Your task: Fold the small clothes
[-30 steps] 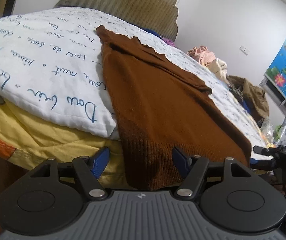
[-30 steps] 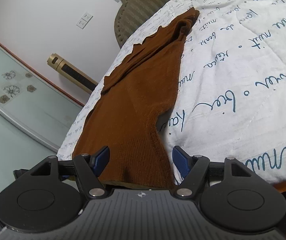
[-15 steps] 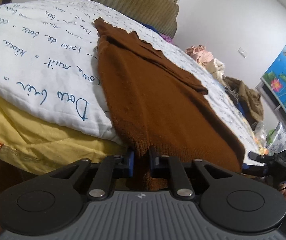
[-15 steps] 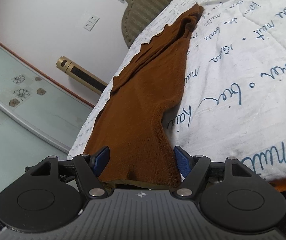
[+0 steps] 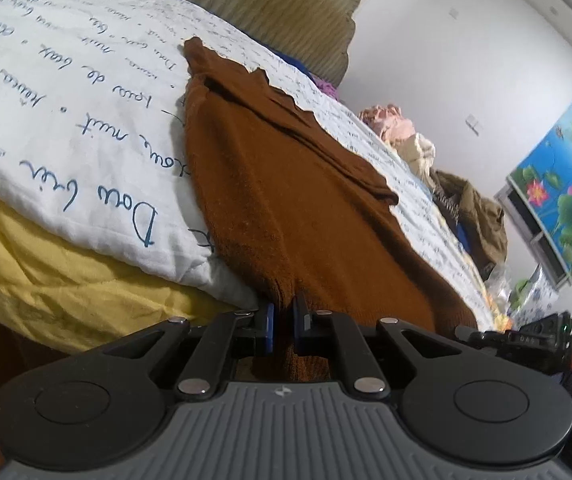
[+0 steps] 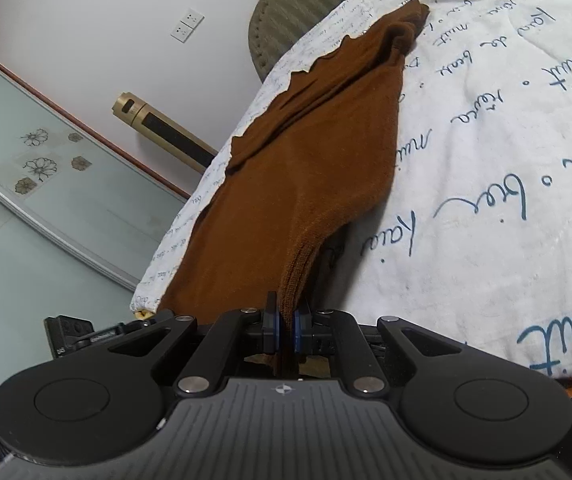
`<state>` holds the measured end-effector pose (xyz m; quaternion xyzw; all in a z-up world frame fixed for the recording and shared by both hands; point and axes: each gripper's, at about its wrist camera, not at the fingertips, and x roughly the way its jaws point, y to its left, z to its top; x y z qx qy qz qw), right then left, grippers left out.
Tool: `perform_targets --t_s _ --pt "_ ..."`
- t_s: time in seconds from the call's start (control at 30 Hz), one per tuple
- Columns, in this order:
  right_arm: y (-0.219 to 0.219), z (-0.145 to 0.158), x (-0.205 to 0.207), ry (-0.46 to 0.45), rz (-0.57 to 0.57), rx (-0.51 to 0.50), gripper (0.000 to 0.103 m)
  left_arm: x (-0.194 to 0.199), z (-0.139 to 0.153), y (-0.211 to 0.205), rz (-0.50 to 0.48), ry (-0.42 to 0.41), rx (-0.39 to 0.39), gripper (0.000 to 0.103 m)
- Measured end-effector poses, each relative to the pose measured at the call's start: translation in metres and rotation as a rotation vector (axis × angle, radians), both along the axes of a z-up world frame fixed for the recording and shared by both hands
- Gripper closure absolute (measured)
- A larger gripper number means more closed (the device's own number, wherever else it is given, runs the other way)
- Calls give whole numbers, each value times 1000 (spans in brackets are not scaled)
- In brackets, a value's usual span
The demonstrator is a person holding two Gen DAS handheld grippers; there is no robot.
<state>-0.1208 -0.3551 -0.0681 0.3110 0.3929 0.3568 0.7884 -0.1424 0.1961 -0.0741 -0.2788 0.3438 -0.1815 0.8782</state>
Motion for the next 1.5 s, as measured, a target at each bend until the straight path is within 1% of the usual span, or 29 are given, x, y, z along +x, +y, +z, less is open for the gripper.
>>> perform_targets --t_s 0.13,0.23,0.33,0.5,0.6,0.7,0.8,0.9,0.97,1.17,1.27,1.4,1.47,1.5 --pt "-2 5 1 7 4 47 90 -1 0 8 22 7 -43 95" --pt "0 11 5 6 12 86 90 0 3 14 14 2 -126 95" --pt "1 20 12 -2 24 125 90 4 12 15 11 -11 -149 95" --pt "5 37 34 -32 39 138 90 27 18 18 28 -8 -236 95" --pt "7 45 50 -51 31 138 90 43 18 19 51 -6 -267 95" --pt "9 48 67 -58 12 156 90 58 14 21 70 13 -311 95" --pt "7 43 82 -44 -25 180 90 75 10 23 98 36 -335 95" --pt "5 39 97 -38 -82 192 90 93 11 23 133 46 -309 95" --pt "5 36 108 -34 -107 201 90 106 12 22 156 51 -278 95" --pt "10 19 143 6 -197 148 90 144 16 17 187 53 -188 95" --pt "12 7 159 35 -232 133 90 160 14 17 195 66 -185 95" --pt "18 1 175 37 -254 90 90 178 11 19 218 81 -175 95" --pt "22 -1 184 37 -264 71 90 186 10 20 229 85 -156 95" --pt "23 -1 188 36 -262 69 90 190 10 19 238 90 -133 95"
